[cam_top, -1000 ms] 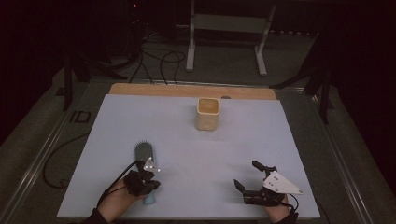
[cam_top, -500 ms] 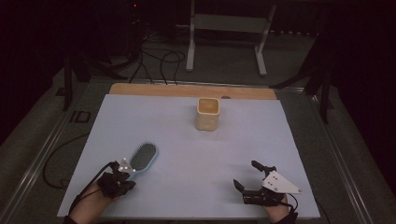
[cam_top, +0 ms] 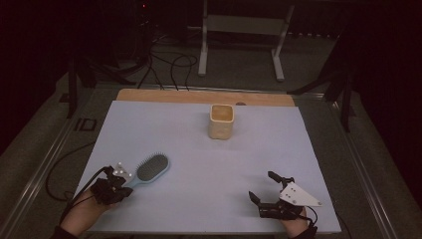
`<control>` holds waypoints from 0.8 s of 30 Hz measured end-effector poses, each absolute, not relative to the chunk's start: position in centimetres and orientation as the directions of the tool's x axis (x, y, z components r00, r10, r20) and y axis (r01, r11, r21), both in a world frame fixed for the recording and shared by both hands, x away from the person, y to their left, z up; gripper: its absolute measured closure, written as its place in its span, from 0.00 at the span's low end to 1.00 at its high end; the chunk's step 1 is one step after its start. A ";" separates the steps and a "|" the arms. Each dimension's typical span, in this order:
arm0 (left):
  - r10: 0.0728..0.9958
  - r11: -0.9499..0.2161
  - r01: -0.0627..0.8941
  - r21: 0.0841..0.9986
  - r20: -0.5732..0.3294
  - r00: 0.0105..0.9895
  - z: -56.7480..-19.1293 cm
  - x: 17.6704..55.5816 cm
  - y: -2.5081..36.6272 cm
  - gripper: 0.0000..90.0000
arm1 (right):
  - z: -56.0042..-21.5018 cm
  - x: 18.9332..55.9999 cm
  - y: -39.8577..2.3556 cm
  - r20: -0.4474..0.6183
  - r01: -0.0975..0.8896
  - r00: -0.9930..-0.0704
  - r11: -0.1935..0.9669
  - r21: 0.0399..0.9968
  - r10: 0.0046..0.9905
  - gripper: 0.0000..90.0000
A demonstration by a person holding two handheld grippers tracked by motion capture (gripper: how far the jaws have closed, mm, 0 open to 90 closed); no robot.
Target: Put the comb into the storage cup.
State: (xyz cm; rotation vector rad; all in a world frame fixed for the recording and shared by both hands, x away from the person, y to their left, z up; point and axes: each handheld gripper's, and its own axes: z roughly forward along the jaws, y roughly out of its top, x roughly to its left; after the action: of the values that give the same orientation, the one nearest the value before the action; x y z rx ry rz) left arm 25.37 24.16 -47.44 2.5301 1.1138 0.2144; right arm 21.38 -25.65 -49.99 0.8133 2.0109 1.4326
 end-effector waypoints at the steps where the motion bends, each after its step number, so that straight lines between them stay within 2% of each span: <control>1: 0.732 -0.625 0.676 0.392 -0.009 0.682 -47.1 25.3 24.2 1.00 | -50.0 21.4 -25.6 -0.079 0.165 -0.676 0.254 0.953 0.733 0.10; 9: 0.723 -0.616 0.665 0.423 -0.034 0.690 -45.4 25.5 24.8 1.00 | -50.0 21.4 -25.6 -0.080 0.163 -0.676 0.255 0.953 0.732 0.10; 18: 0.740 -0.600 0.674 0.431 -0.021 0.672 -44.3 26.4 25.6 0.97 | -50.0 21.4 -25.6 -0.079 0.163 -0.676 0.254 0.953 0.732 0.10; 24: 0.767 -0.590 0.698 0.407 0.012 0.641 -43.9 27.2 25.3 0.79 | -50.0 21.5 -25.6 -0.080 0.164 -0.676 0.256 0.953 0.732 0.10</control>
State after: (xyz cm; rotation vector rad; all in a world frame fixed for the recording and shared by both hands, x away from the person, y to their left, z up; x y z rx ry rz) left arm 27.21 25.34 -43.92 2.4972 1.1633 0.2629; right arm 21.45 -25.57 -50.02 0.8109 2.0124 1.4326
